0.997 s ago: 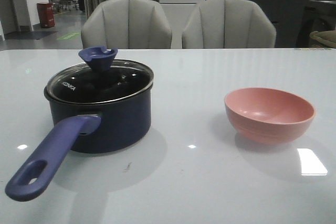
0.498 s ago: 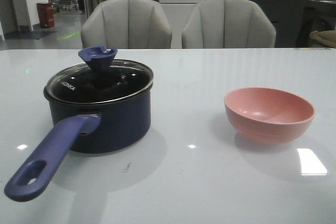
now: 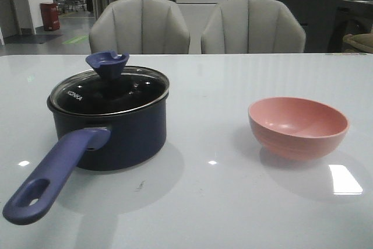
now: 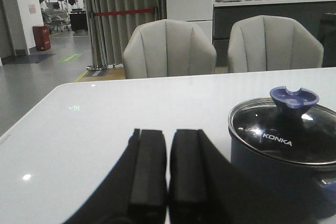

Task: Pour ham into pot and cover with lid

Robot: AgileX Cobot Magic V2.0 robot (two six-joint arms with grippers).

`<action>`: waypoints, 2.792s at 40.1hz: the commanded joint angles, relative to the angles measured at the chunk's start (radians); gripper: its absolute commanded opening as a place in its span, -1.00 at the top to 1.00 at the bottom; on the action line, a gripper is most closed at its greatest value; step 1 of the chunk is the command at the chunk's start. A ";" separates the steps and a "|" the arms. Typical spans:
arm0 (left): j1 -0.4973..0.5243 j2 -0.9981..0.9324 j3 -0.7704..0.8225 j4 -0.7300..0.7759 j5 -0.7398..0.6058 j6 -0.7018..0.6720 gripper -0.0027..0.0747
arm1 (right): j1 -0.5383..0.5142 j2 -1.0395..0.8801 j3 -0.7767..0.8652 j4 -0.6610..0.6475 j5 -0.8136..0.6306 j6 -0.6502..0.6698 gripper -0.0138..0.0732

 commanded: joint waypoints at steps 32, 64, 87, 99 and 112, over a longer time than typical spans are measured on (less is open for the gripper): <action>0.002 -0.009 0.020 0.007 -0.081 -0.025 0.64 | 0.001 0.007 -0.030 0.002 -0.076 0.000 0.31; 0.002 -0.009 0.020 0.007 -0.081 -0.025 0.64 | -0.118 -0.114 0.086 -0.386 -0.220 0.220 0.31; 0.002 -0.009 0.020 0.007 -0.081 -0.025 0.64 | -0.139 -0.310 0.220 -0.469 -0.211 0.369 0.31; 0.002 -0.009 0.020 0.007 -0.081 -0.025 0.64 | -0.139 -0.310 0.220 -0.417 -0.189 0.367 0.31; 0.002 -0.009 0.020 0.007 -0.081 -0.025 0.64 | -0.139 -0.310 0.220 -0.417 -0.190 0.364 0.31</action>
